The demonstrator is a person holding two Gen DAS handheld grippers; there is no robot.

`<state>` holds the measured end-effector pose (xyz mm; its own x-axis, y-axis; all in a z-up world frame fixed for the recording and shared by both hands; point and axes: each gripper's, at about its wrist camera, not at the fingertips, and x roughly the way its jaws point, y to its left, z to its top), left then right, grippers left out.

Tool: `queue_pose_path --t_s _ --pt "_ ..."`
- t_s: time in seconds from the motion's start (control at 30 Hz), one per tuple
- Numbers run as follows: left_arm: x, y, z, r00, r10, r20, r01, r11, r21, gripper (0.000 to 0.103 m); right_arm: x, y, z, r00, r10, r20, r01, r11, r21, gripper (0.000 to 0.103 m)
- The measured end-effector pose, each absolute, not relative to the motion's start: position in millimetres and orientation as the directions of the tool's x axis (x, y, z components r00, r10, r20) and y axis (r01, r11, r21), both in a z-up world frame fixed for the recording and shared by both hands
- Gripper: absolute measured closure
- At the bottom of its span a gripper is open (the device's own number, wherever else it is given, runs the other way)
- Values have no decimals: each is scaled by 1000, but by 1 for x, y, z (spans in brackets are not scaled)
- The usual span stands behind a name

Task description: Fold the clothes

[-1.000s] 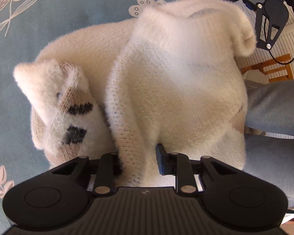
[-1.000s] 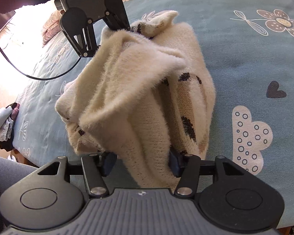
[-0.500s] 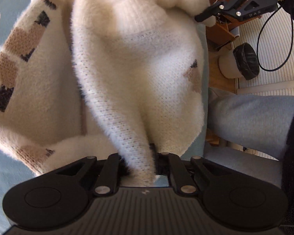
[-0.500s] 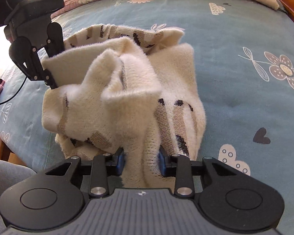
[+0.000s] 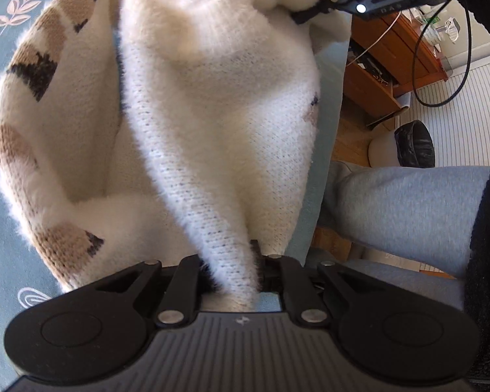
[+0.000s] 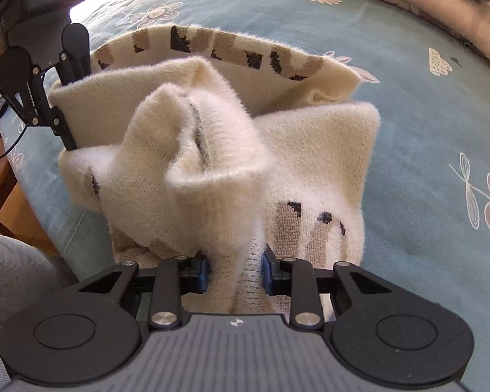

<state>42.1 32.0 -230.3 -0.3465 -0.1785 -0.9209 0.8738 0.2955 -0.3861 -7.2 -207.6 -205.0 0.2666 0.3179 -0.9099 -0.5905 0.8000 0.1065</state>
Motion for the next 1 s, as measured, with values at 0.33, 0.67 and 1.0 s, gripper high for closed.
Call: queue_pose_path --t_s 0.33,0.67,1.0 --pt "47 37 -206 -22 -220 -975 897 427 -117 97 33 -210 -192 358 225 -906 -620 783 -51 80" --pt "112 32 -198 225 -188 -956 815 574 79 97 79 -214 -179 440 166 -883 -630 758 -171 81" --pt "174 17 -211 361 -129 -924 719 670 187 97 147 -218 -185 543 128 -830 -548 803 -234 82"
